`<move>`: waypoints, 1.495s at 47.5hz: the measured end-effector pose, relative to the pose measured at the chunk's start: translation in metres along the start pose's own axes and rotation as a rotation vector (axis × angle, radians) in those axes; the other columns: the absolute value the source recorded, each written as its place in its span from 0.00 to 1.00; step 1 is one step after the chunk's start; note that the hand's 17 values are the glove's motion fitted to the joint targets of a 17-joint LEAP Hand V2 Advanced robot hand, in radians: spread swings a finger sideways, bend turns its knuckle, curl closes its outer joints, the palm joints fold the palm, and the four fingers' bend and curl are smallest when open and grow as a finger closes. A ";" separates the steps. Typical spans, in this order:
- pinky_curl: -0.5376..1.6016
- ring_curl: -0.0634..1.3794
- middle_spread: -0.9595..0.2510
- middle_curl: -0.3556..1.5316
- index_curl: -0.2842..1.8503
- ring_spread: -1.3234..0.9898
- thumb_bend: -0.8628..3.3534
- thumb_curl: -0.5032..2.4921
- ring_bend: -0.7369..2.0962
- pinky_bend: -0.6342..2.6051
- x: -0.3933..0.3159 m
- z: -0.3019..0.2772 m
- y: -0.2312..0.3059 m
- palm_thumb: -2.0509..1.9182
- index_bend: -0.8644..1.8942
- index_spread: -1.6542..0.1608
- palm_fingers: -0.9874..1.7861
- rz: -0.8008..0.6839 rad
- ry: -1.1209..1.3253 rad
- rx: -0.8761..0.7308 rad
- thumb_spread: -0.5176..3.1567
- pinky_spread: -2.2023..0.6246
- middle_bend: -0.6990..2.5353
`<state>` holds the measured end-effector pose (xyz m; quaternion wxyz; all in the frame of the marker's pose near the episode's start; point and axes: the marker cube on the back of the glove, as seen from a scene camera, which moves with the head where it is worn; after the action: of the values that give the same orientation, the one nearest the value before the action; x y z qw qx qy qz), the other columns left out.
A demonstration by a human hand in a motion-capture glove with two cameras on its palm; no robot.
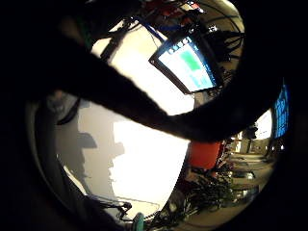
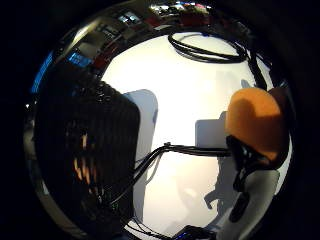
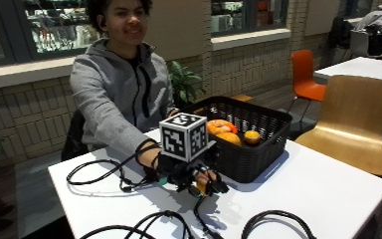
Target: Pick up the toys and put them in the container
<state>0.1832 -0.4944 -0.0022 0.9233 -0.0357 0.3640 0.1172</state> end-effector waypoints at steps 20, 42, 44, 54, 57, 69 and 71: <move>0.38 0.14 0.74 0.42 0.44 0.53 0.28 0.29 0.32 0.29 -0.090 -0.118 0.056 0.67 0.81 0.86 0.38 -0.290 -0.016 0.237 0.57 0.80 0.32; 0.40 0.14 0.73 0.43 0.43 0.54 0.28 0.29 0.32 0.29 -0.189 -0.144 0.118 0.67 0.83 0.86 0.36 -0.607 0.043 0.236 0.57 0.80 0.31; 0.40 0.14 0.74 0.43 0.43 0.54 0.28 0.28 0.32 0.29 -0.193 -0.145 0.120 0.66 0.83 0.86 0.36 -0.602 0.048 0.233 0.57 0.80 0.30; 0.43 0.15 0.81 0.40 0.37 0.56 0.23 0.25 0.33 0.36 -0.195 -0.146 0.118 0.58 0.63 0.84 0.25 -0.554 0.061 0.130 0.53 0.80 0.26; 0.43 0.16 0.82 0.39 0.33 0.56 0.21 0.25 0.33 0.38 -0.194 -0.145 0.119 0.55 0.51 0.84 0.23 -0.523 0.043 0.119 0.50 0.80 0.26; 0.43 0.15 0.85 0.35 0.30 0.57 0.20 0.26 0.30 0.36 -0.158 -0.136 0.140 0.52 0.47 0.81 0.28 -0.510 0.137 0.077 0.46 0.80 0.25; 0.43 0.15 0.85 0.34 0.30 0.57 0.20 0.26 0.30 0.35 -0.144 -0.132 0.145 0.52 0.47 0.80 0.28 -0.495 0.172 0.074 0.46 0.80 0.25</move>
<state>-0.0413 -0.4008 0.0017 0.8902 -0.0997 0.4253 -0.1288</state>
